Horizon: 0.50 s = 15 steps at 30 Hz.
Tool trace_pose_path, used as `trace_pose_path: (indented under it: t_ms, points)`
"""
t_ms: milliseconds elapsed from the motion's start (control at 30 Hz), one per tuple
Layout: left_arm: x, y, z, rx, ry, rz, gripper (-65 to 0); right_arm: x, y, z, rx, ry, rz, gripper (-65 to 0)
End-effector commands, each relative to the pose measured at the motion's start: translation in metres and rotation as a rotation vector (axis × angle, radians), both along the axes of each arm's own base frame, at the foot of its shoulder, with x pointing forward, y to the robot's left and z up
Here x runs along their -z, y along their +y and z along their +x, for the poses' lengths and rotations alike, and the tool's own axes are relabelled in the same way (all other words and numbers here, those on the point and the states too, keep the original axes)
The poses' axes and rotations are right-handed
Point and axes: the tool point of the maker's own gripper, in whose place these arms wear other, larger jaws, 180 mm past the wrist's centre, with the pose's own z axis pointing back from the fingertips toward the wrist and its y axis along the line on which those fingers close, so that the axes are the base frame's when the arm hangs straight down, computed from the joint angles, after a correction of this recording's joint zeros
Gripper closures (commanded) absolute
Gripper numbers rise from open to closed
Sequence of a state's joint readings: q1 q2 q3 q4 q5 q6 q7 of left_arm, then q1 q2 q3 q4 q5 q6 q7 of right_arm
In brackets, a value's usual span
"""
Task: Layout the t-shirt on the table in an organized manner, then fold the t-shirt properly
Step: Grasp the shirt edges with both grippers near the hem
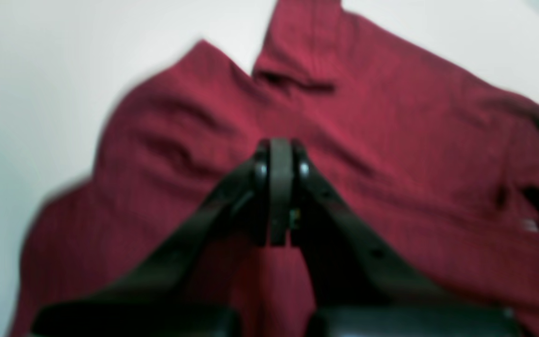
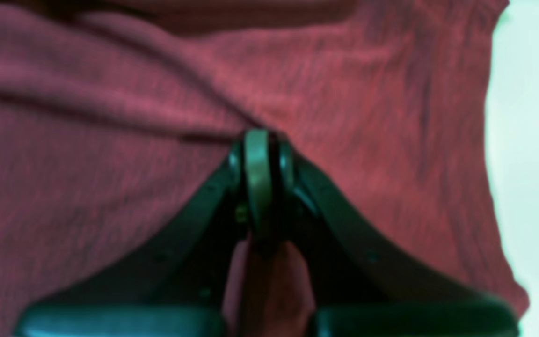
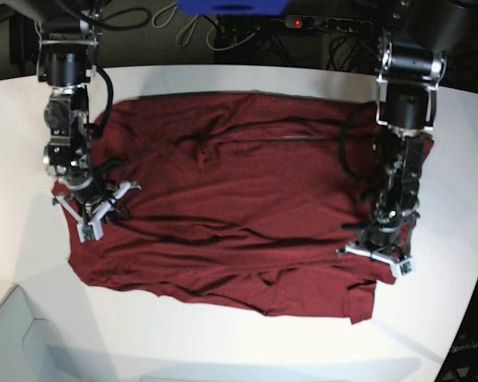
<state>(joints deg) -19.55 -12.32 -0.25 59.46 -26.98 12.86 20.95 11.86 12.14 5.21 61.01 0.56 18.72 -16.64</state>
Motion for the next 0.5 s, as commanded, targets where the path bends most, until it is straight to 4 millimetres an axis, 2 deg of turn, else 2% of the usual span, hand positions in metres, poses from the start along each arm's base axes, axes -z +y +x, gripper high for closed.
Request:
trace_pose_path:
  t_ms: [0,67,233,400,467]
  points:
    - [-0.019,0.012,0.002,-0.021,-0.045,0.012,-0.4,0.001,-0.014,0.004,0.015,0.024,-0.026,-1.5]
    - [-0.008,0.006,-0.016,-0.024,-0.006,-0.028,-0.4,0.008,-0.021,0.006,0.029,0.054,-0.025,-1.5]
    - [0.018,0.023,-0.051,-0.076,0.073,-0.057,-0.4,0.010,-0.026,0.012,0.041,0.044,-0.013,-1.5]
    - [0.056,0.031,-0.070,-0.104,0.178,-0.059,-0.4,-0.011,-0.022,0.016,0.021,-0.040,-0.027,-1.5]
    - [0.063,0.036,-0.064,-0.122,0.205,-0.065,-0.4,-0.029,-0.018,0.017,0.004,-0.087,-0.044,-1.5]
